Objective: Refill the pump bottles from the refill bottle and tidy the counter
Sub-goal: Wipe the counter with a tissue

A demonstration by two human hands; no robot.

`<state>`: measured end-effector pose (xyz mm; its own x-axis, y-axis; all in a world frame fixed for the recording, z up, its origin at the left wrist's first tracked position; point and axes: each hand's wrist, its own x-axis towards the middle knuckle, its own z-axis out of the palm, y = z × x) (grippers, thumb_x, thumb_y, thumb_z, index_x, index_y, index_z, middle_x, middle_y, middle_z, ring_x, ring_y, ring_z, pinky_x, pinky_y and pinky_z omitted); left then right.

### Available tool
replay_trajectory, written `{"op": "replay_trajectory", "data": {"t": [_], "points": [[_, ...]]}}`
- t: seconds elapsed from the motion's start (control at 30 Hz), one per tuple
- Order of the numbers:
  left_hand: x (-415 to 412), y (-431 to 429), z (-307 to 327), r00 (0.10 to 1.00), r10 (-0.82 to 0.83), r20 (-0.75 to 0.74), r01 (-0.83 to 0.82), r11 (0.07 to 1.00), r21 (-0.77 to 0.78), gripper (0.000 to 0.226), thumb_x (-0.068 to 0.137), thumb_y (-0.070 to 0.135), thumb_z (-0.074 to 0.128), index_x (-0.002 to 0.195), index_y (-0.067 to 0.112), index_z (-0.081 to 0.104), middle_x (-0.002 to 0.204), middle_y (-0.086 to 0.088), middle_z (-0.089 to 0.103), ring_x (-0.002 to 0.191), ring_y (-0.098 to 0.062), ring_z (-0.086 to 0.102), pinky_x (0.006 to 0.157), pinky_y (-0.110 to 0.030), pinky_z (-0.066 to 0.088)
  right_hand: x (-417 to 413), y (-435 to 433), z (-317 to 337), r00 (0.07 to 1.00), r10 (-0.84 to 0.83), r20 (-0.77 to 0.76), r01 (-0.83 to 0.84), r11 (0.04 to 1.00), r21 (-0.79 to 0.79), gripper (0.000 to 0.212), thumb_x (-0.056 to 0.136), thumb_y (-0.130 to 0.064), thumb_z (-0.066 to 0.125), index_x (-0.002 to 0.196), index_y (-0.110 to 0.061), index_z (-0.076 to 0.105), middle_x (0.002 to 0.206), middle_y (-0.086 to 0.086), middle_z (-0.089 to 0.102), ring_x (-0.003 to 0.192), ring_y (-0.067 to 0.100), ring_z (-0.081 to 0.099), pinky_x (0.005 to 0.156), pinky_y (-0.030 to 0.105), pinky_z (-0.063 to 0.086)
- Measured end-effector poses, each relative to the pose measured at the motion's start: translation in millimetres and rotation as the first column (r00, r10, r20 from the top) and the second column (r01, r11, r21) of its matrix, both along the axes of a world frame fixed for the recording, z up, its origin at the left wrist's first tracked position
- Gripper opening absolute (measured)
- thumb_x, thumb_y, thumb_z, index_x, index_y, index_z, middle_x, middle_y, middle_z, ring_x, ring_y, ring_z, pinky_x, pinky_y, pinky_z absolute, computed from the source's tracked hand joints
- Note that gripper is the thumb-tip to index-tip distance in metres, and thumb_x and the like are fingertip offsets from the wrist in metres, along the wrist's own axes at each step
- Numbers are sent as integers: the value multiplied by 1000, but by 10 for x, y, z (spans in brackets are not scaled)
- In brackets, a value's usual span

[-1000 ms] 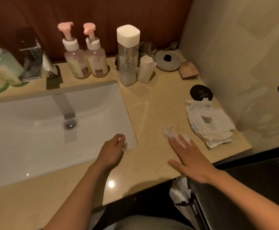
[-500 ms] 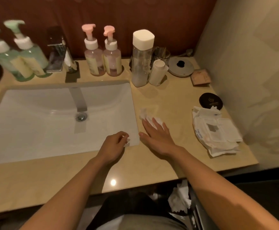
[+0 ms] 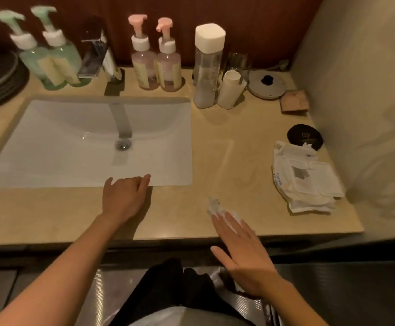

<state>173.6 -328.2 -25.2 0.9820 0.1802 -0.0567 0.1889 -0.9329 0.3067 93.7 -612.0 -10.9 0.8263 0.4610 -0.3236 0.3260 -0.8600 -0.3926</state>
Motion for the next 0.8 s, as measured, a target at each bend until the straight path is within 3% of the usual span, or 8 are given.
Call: {"op": "replay_trajectory", "data": {"t": [0.1,0.23,0.33,0.4,0.5,0.57,0.7,0.8], "points": [[-115,-15,-47,999,-16,50,19,998,-59,50,101,35,28,55,22,44,57,8,49,60,-15,43,104,-46,29,58,-325,-57,994,-86,62,90,994,-59,65,89,-64,6,143,-41,-22,148,-22,-27,133,-7,-31,112,23,-16],[-136,-69,-70,996,14,84,-2,990,-142,49,101,33,27,60,19,49,62,8,51,67,-13,45,107,-41,21,307,-521,-150,967,-245,71,248,968,-41,67,92,-65,6,147,-32,-14,155,-12,-15,138,0,-24,111,23,-13],[-141,-56,-58,995,17,97,2,982,-189,53,102,33,25,57,18,49,59,8,50,63,-13,43,105,-40,25,550,-346,-188,930,-366,43,367,930,-2,66,96,-55,17,150,-27,-9,158,-5,-9,142,6,-17,114,29,-10],[-139,-20,-55,995,-6,104,29,975,-219,57,102,34,25,59,12,54,59,3,53,64,-17,47,95,-41,34,648,-109,-187,916,-398,49,398,917,1,68,96,-55,19,150,-24,-8,159,-2,-9,144,10,-14,115,33,-8],[-95,49,-39,996,-50,70,67,961,-269,66,101,41,21,65,3,62,65,-9,61,66,-24,56,73,-35,40,653,352,-180,927,-364,86,364,931,19,71,95,-58,18,150,-22,-10,158,0,-12,144,13,-13,115,32,-8],[-79,113,1,995,-90,45,99,945,-312,68,101,44,19,56,6,53,60,-7,57,63,-22,54,66,-32,36,569,734,-174,944,-316,92,315,949,32,73,94,-59,17,150,-22,-11,158,-1,-12,144,13,-14,115,32,-9],[-56,227,53,983,-185,-1,173,920,-352,66,100,45,18,50,10,42,56,-4,50,60,-20,49,66,-33,34,212,1452,-160,980,-174,97,173,985,27,74,94,-62,18,150,-23,-12,156,-7,-16,141,7,-20,117,32,-9],[-8,318,88,965,-259,-34,223,884,-410,65,101,43,18,50,12,43,58,-3,52,65,-22,50,71,-34,36,-90,1905,-144,993,-69,95,64,996,56,73,94,-63,20,152,-23,-1,159,-7,-8,142,7,-17,119,34,-5]]}}
